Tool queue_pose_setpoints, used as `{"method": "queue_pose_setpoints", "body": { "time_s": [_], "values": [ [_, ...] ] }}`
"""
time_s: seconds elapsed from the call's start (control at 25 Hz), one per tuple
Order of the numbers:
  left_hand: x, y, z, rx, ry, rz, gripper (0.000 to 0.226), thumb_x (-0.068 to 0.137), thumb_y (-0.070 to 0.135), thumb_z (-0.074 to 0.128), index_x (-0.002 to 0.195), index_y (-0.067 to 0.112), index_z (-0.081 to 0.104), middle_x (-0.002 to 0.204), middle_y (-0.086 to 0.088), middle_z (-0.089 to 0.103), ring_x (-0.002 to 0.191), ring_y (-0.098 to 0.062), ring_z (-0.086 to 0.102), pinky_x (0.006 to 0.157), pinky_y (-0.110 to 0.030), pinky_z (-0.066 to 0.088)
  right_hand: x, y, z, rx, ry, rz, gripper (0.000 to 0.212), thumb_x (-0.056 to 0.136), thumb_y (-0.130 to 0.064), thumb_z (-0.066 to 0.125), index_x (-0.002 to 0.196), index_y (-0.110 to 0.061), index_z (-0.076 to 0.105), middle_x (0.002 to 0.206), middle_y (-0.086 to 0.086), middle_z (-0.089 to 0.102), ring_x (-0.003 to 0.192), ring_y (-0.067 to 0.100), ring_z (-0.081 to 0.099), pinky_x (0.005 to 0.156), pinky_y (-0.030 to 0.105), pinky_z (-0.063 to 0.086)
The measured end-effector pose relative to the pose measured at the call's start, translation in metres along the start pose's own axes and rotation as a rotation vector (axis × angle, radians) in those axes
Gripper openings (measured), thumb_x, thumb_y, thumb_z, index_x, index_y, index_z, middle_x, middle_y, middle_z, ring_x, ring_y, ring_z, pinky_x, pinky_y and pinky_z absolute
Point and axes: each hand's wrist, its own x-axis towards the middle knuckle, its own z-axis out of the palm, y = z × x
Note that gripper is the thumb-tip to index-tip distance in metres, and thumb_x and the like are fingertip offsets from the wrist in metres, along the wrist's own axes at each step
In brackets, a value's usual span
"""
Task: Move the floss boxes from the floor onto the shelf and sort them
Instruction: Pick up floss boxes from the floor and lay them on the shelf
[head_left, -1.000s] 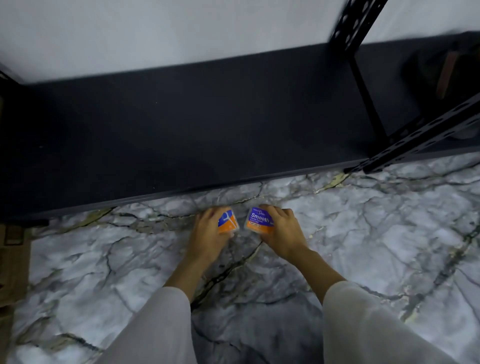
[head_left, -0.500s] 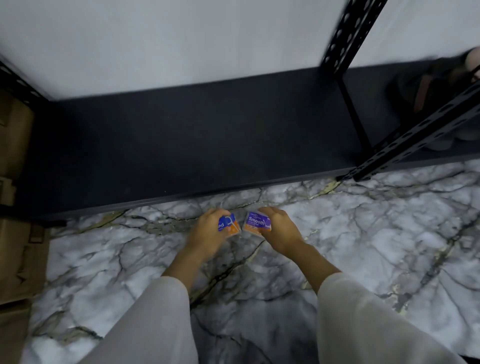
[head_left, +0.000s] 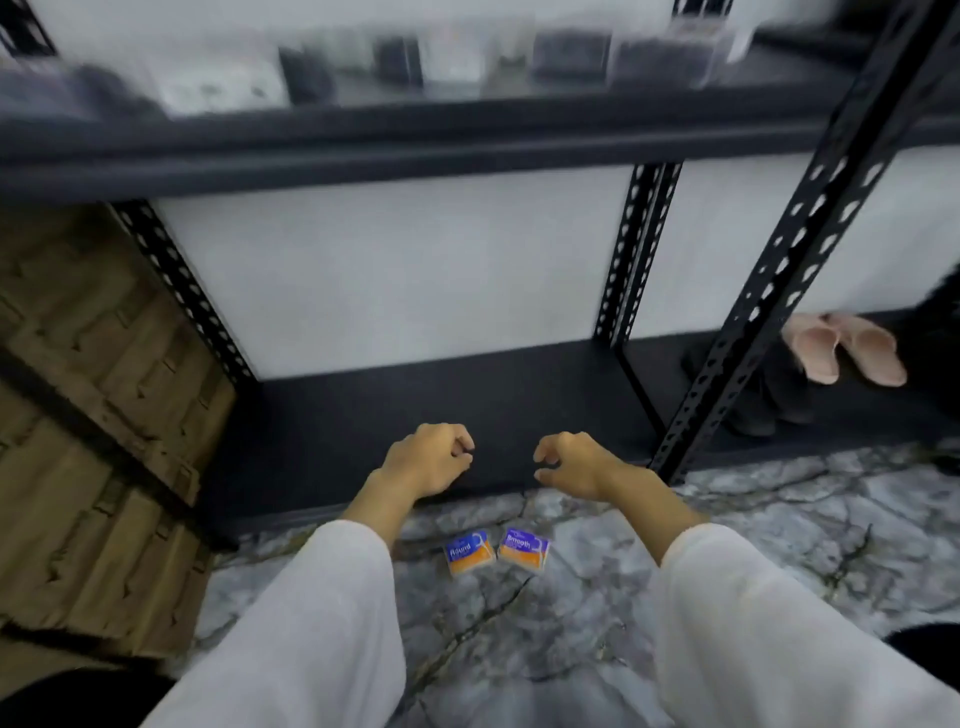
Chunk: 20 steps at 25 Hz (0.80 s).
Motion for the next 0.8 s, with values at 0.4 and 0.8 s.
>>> {"method": "queue_pose_setpoints", "body": {
  "time_s": [0.4,0.8],
  "values": [
    [-0.085,0.081,-0.142,0.193,0.131,0.079,0.025,0.091,0.038,0.055,0.112,0.026,0.062,0.123,0.001,0.059,0.106,-0.022,0.058,0.090,-0.035,0.046,-0.095,-0.095,-0.143,-0.141,0.212,-0.138,0.032,0.092,-0.031,0.056,0.121,-0.017,0.056,0.126,0.008,0.054,0.110,0.025,0.055,0.097,0.036,0.045],
    [-0.145,0.089,-0.244,0.229,0.380,0.080,0.024,0.091,0.040,0.052,0.109,0.027,0.063,0.120,0.001,0.061,0.104,-0.022,0.061,0.090,-0.039,0.048,-0.130,-0.180,-0.208,-0.196,0.347,-0.262,0.028,0.093,-0.032,0.054,0.118,-0.018,0.056,0.126,0.007,0.053,0.108,0.024,0.056,0.096,0.038,0.046]
  ]
}}
